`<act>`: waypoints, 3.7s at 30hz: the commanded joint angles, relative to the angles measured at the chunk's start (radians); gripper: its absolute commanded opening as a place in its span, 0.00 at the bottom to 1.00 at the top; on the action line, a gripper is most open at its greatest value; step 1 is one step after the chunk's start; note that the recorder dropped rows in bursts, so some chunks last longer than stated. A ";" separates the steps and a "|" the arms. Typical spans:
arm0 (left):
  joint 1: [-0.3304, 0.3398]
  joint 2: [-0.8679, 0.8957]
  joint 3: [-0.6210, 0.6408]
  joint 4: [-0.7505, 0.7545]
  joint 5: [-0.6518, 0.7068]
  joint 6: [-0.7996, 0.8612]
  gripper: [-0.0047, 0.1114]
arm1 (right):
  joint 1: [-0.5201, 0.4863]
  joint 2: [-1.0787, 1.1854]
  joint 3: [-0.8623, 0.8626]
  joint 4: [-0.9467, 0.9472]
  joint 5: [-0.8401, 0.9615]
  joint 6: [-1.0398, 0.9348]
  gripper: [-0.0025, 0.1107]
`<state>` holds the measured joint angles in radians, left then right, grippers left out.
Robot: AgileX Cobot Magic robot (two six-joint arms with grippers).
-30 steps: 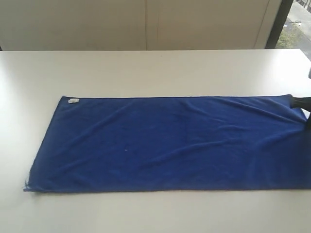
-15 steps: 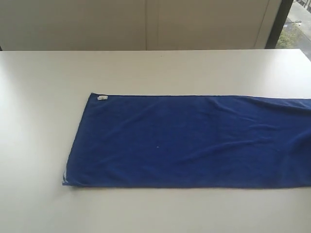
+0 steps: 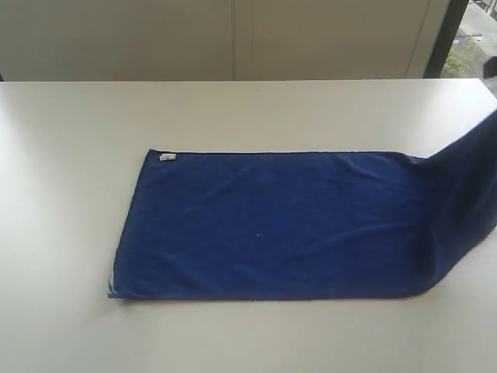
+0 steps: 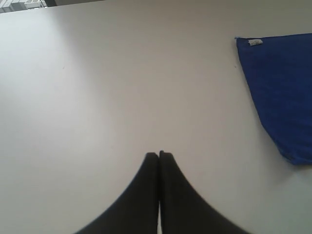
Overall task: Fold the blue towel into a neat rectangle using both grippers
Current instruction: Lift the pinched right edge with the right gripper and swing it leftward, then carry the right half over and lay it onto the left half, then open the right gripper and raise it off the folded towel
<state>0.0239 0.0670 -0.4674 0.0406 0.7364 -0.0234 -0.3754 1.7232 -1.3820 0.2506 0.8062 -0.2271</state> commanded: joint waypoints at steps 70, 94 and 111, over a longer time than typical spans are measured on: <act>0.005 0.003 0.007 -0.002 -0.003 0.001 0.04 | 1.028 0.657 -0.474 0.210 -0.360 0.100 0.43; 0.005 0.003 0.007 -0.002 -0.003 0.001 0.04 | 0.765 0.398 -0.490 -0.089 0.286 0.092 0.03; 0.005 0.003 0.007 -0.002 -0.003 0.001 0.04 | 0.636 0.398 -0.272 -0.112 0.047 -0.088 0.02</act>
<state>0.0239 0.0670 -0.4674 0.0406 0.7364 -0.0225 0.2676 2.1304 -1.6747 0.1429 0.9051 -0.2989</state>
